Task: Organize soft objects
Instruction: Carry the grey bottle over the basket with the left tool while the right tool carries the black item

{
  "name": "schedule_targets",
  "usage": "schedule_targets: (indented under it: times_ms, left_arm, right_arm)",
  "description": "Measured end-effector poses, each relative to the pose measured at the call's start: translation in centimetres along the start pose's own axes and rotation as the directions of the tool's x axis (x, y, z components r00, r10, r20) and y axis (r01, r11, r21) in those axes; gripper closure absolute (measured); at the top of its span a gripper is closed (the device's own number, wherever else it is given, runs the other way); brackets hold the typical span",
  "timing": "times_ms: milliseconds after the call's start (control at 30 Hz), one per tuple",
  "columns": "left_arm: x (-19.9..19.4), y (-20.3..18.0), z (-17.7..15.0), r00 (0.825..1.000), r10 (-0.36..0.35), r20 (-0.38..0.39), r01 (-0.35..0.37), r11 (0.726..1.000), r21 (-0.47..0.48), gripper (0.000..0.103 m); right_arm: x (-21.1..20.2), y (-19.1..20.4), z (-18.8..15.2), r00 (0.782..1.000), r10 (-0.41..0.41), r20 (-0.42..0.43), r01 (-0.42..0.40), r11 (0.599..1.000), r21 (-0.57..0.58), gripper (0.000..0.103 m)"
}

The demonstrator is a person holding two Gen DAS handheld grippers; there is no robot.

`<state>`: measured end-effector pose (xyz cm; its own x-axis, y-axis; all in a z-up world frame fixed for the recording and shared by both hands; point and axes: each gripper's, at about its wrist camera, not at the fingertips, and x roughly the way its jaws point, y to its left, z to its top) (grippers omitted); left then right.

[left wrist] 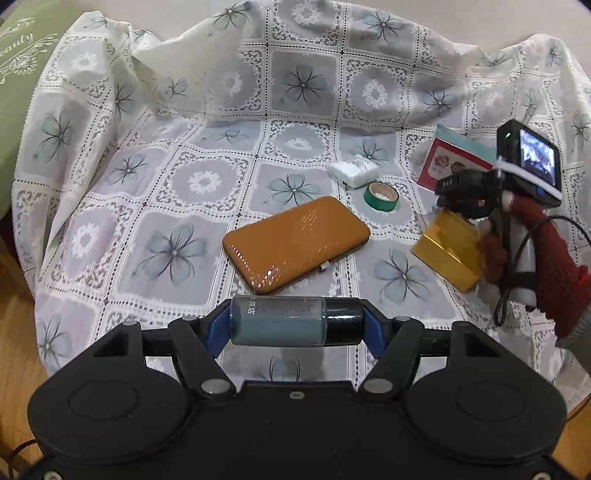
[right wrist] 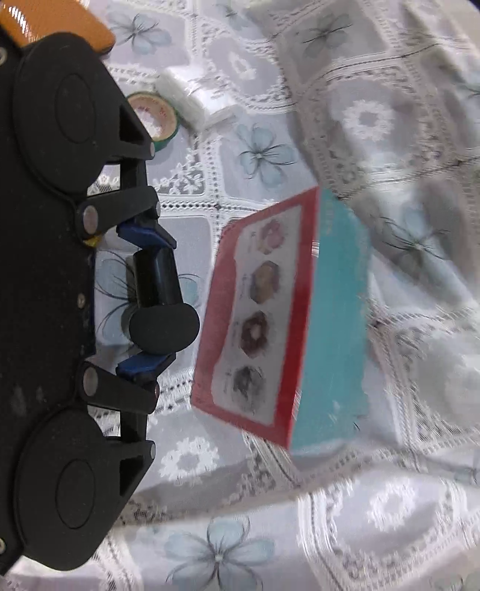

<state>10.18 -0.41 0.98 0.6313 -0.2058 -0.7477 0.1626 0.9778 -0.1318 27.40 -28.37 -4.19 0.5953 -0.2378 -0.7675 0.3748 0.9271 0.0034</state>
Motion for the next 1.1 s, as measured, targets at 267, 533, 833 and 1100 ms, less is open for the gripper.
schedule_targets:
  times_ms: [267, 533, 833, 1100]
  left_arm:
    - [-2.0, -0.1, -1.1, 1.0, -0.012, -0.002, 0.012, 1.0, 0.013, 0.038]
    - [-3.5, -0.4, -2.6, 0.998, -0.035, -0.056, 0.036, 0.999, 0.023, 0.038]
    - [-4.3, -1.3, -5.0, 0.988, -0.049, -0.143, 0.059, 0.996, 0.062, 0.038]
    - [-4.2, -2.3, -7.1, 0.978, -0.038, -0.205, 0.059, 0.993, 0.101, 0.038]
  right_arm:
    - [-7.9, -1.1, -0.9, 0.991, 0.082, 0.104, -0.082, 0.997, -0.009, 0.047]
    - [-17.5, -2.6, -4.9, 0.957, 0.232, 0.175, -0.231, 0.973, -0.028, 0.047]
    - [-24.6, -4.4, -12.1, 0.923, 0.352, 0.153, -0.338, 0.935, -0.108, 0.047]
    - [-26.3, -5.6, -18.0, 0.937, 0.337, 0.091, -0.327, 0.938, -0.112, 0.046]
